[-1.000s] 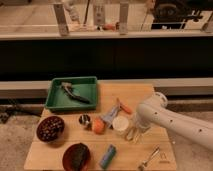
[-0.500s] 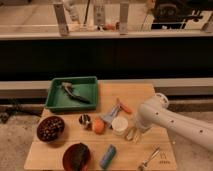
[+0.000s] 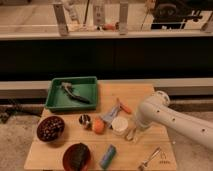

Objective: Place banana in purple bowl

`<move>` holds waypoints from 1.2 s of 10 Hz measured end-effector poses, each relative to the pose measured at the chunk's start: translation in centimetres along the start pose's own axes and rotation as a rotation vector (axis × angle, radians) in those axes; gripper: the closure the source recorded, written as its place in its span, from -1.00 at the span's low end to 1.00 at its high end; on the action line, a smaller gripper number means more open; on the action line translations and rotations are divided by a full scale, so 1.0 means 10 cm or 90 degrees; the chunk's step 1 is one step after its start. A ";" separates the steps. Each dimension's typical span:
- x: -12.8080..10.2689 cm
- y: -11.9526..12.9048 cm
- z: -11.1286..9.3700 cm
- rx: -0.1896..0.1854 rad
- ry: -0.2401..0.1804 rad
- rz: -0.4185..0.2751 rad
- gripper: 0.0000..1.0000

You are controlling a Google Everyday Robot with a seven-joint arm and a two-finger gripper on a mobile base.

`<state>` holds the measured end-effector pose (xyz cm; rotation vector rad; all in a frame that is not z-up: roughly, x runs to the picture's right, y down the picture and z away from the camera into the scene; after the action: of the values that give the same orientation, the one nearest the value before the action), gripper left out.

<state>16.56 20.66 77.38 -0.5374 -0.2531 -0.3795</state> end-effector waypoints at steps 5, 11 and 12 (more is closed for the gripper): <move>0.12 -0.07 -0.11 0.007 0.005 0.015 -0.60; 0.46 -0.01 0.43 -0.019 -0.008 0.033 -0.59; 0.49 0.02 0.50 -0.024 -0.015 0.038 -0.44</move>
<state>20.37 22.14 83.09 -0.5859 -0.2523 -0.3204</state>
